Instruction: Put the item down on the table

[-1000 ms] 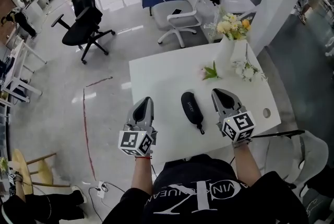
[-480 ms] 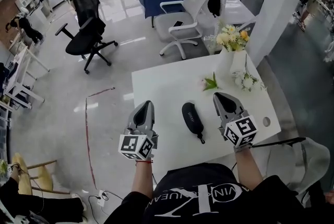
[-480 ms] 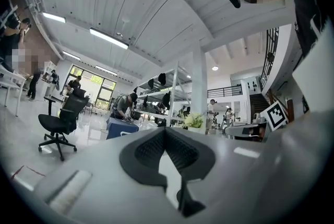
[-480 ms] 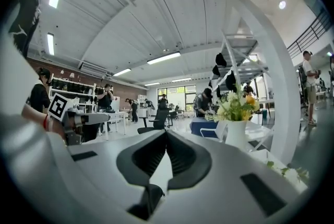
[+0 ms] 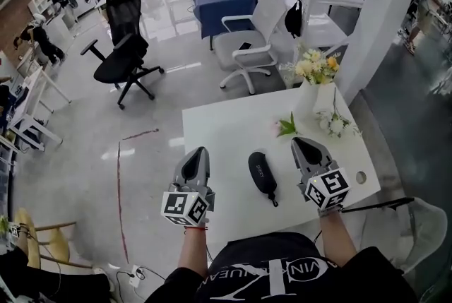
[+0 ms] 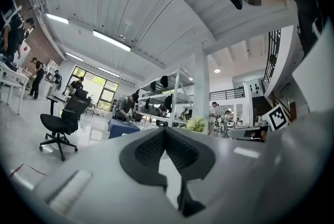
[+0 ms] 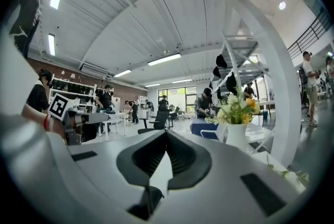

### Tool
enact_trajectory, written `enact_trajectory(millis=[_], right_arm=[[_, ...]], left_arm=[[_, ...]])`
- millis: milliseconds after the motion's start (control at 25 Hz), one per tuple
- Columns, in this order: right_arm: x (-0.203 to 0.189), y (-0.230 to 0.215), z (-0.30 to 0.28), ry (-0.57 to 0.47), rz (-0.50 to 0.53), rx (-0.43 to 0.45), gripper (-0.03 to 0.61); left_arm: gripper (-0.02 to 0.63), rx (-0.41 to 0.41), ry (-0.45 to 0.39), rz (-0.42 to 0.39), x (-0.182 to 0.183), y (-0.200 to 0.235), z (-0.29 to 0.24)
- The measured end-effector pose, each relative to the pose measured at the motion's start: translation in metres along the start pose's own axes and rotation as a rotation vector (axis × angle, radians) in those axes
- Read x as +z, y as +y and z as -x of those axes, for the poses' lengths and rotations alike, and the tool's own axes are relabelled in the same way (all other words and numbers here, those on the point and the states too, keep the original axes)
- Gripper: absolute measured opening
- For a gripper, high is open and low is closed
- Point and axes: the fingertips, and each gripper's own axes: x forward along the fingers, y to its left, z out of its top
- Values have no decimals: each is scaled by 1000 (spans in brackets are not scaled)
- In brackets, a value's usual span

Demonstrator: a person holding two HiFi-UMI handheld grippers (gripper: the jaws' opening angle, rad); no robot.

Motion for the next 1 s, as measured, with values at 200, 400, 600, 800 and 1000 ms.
enact_trajectory(millis=[200, 400, 600, 800, 1000], right_arm=[[1, 0, 4, -6, 1, 0, 14], [-2, 1, 7, -4, -1, -2, 14], [-2, 0, 10, -6, 1, -7, 12], [-2, 1, 14, -5, -8, -13, 12], [-4, 4, 15, 3, -11, -13, 12]], left_arm=[[9, 9, -3, 4, 0, 0, 3], [9, 11, -2, 11, -1, 0, 5], [9, 13, -3, 16, -3, 0, 6], [9, 12, -8, 24, -1, 0, 9], [9, 19, -9, 30, -2, 3, 13]])
